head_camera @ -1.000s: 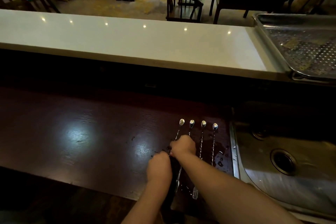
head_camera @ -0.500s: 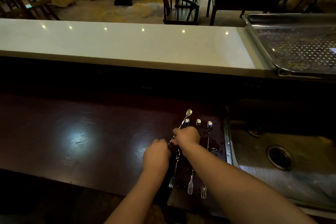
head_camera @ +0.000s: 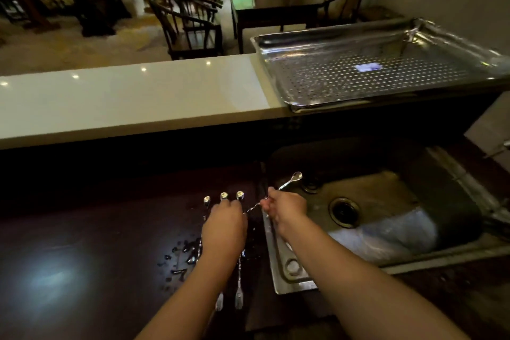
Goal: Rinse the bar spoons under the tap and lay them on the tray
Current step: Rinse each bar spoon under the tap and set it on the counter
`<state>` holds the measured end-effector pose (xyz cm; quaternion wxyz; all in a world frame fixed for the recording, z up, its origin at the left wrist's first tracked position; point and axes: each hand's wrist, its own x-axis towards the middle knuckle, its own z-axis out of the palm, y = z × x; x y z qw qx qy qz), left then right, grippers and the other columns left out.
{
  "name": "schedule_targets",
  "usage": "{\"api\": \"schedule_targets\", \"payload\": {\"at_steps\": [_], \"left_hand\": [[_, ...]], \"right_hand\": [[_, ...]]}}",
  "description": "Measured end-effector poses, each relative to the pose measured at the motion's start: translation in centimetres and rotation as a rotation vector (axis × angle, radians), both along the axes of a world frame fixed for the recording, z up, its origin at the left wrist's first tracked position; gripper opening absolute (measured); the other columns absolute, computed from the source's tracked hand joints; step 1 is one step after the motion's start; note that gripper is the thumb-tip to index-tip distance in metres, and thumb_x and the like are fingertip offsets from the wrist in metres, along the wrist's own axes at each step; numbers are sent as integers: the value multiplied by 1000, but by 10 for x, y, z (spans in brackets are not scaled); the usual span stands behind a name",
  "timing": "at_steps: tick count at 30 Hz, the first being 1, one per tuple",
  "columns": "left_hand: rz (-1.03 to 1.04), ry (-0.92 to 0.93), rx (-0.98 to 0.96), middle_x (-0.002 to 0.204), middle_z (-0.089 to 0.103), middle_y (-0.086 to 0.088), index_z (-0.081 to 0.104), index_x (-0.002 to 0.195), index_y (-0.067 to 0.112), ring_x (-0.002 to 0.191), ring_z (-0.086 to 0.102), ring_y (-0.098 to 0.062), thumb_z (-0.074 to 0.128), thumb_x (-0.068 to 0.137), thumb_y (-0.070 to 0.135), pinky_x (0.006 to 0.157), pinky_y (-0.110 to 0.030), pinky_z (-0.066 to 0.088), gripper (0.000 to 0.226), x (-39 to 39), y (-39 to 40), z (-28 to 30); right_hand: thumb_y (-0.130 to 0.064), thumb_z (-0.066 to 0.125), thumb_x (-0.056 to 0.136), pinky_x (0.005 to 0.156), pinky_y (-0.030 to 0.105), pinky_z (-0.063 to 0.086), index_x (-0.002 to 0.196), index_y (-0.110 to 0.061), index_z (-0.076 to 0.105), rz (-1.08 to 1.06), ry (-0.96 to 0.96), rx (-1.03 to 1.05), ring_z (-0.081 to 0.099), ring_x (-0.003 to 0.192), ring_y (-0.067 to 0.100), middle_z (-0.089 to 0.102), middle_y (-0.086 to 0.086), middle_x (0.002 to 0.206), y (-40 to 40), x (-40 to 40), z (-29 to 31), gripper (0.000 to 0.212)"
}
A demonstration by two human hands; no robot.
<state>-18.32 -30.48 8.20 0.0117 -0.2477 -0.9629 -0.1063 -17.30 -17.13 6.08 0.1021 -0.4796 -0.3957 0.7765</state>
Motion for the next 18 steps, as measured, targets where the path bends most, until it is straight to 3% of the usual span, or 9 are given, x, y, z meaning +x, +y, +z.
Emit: {"api": "schedule_targets", "payload": {"at_steps": [2,4,6,8,10,13,18], "left_hand": [[-69,89,179,100,59,-7,62,99,10,97,54,-25,51,93,30,73,-36,46,23,14,26,1],[-91,30,418,86,62,-3,66,89,12,83,57,-20,56,91,30,65,-28,41,21,31,55,-2],[60,-303,641,83,67,-1,69,88,15,75,59,-15,54,92,35,62,-23,38,25,46,86,-11],[342,-799,1022,86,69,-8,68,87,11,76,61,-16,53,94,32,68,-24,47,27,54,116,-16],[551,-1093,1363,95,65,-13,62,94,4,87,63,-22,51,96,25,80,-29,50,24,61,142,-19],[627,-1175,1609,101,62,-13,55,104,4,100,61,-26,50,97,18,88,-31,48,16,72,175,-17],[619,-1225,1710,98,65,-14,60,97,4,93,65,-23,54,95,9,80,-28,58,9,93,228,-12]], "right_hand": [[-2,64,89,34,17,47,68,2,56,-96,29,-46,57,31,11,58,14,63,22,12,4,23],[-2,64,90,45,21,55,72,1,57,-167,56,-95,61,40,15,59,13,67,43,24,7,20],[-2,64,89,61,27,59,75,3,58,-236,78,-129,63,49,20,61,14,69,63,37,11,16],[0,66,87,50,23,57,72,4,57,-334,86,-145,62,39,18,59,15,65,83,47,12,18],[1,67,87,36,19,50,68,4,56,-384,96,-136,60,32,14,58,15,64,102,58,13,22],[2,65,88,34,17,48,69,4,55,-439,120,-169,58,31,13,55,15,65,130,76,13,21],[-2,64,90,39,18,52,73,2,57,-473,139,-206,61,38,14,58,15,69,168,104,10,19]]}}
